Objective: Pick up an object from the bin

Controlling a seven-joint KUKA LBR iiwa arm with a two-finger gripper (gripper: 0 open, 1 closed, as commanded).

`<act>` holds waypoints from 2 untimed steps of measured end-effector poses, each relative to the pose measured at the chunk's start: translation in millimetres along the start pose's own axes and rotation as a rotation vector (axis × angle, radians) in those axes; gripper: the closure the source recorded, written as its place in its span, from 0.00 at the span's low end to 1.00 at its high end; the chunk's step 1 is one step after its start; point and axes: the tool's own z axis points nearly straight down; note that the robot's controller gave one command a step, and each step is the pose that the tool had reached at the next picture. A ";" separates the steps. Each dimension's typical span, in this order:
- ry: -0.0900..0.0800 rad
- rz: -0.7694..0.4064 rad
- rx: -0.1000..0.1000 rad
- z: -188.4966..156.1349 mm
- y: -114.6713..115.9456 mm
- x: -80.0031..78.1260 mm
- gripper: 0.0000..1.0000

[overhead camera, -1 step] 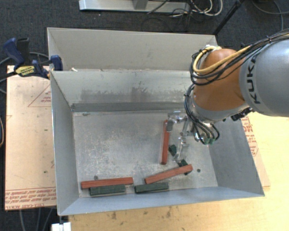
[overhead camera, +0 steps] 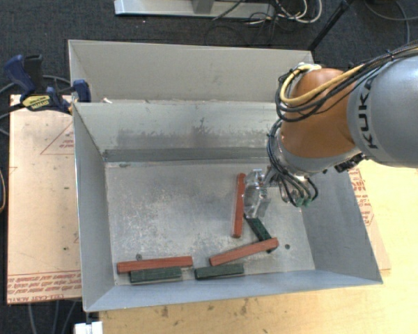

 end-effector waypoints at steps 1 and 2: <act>0.000 0.000 0.000 0.0 0.0 0.0 0.00; 0.000 -0.001 0.000 0.0 0.1 0.0 1.00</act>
Offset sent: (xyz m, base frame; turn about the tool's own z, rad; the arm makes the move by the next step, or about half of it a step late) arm 0.0000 0.0000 0.0000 0.0000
